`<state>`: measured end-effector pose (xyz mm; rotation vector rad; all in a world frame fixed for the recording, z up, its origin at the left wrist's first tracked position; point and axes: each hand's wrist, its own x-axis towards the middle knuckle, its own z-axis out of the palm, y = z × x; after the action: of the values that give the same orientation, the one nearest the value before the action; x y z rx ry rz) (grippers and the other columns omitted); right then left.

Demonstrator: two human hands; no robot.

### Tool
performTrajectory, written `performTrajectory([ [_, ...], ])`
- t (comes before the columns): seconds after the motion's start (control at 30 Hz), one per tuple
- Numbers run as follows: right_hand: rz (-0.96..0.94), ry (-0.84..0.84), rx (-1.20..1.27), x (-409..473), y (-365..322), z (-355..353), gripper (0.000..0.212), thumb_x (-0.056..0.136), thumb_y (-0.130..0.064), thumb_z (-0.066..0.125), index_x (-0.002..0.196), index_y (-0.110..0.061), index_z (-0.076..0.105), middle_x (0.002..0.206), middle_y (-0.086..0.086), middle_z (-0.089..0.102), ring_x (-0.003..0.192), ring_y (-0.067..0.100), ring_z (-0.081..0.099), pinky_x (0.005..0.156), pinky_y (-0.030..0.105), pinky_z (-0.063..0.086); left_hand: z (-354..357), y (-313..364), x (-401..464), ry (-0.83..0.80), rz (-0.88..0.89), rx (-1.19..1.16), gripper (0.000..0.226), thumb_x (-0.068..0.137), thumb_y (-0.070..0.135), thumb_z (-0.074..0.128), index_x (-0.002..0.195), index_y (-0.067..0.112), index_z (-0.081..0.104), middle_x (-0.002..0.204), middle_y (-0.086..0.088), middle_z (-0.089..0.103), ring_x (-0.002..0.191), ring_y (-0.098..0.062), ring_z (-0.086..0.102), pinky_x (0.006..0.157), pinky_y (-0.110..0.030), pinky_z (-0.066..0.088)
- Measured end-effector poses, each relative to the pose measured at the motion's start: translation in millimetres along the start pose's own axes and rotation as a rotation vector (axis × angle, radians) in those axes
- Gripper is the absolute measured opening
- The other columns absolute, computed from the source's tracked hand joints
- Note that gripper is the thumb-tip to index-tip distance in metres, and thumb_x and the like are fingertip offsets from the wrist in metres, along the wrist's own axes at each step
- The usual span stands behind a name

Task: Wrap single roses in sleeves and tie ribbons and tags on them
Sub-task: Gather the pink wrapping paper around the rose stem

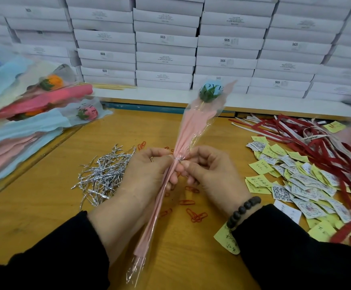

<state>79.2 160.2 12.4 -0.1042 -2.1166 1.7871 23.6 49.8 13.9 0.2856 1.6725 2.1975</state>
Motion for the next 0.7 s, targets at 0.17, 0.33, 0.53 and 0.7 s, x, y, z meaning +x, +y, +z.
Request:
performTrajectory([
  [0.17,-0.027,0.014,-0.047,-0.6,-0.3,-0.3,0.017,0.086,0.004,0.057,0.081,-0.012,0.061,0.069,0.009,0.060,0.045,0.001,0.049,0.048,0.012,0.043,1.8,0.0,0.3,-0.008,-0.006,-0.006,0.010,0.086,-0.006,0.052,0.085,-0.004,0.062,0.054,-0.010,0.062,0.035,-0.009,0.045,0.031,-0.013,0.032],
  [0.33,-0.051,0.032,-0.080,-0.7,1.2,0.4,0.021,0.086,0.001,0.058,0.080,-0.019,0.061,0.069,0.008,0.060,0.046,0.003,0.050,0.048,0.013,0.043,1.0,-1.2,0.1,-0.013,-0.027,-0.036,0.020,0.088,0.004,0.056,0.073,-0.005,0.065,0.055,-0.011,0.062,0.033,-0.008,0.043,0.030,-0.013,0.032],
  [0.53,-0.032,0.009,-0.084,-1.0,1.4,-1.2,0.016,0.086,0.000,0.059,0.084,-0.016,0.059,0.068,0.001,0.063,0.049,0.004,0.053,0.051,0.015,0.046,2.4,-1.5,-1.5,-0.007,-0.050,-0.053,0.020,0.085,0.011,0.063,0.070,-0.003,0.064,0.051,-0.007,0.059,0.034,-0.007,0.043,0.030,-0.012,0.032],
  [0.7,0.101,0.027,0.076,0.3,5.8,2.6,0.008,0.089,-0.007,0.058,0.091,-0.015,0.055,0.078,0.001,0.065,0.058,0.006,0.061,0.051,0.017,0.046,4.4,0.7,-1.1,-0.002,-0.069,-0.084,0.015,0.086,0.005,0.058,0.081,-0.009,0.062,0.049,-0.006,0.054,0.031,-0.007,0.040,0.029,-0.011,0.030],
])
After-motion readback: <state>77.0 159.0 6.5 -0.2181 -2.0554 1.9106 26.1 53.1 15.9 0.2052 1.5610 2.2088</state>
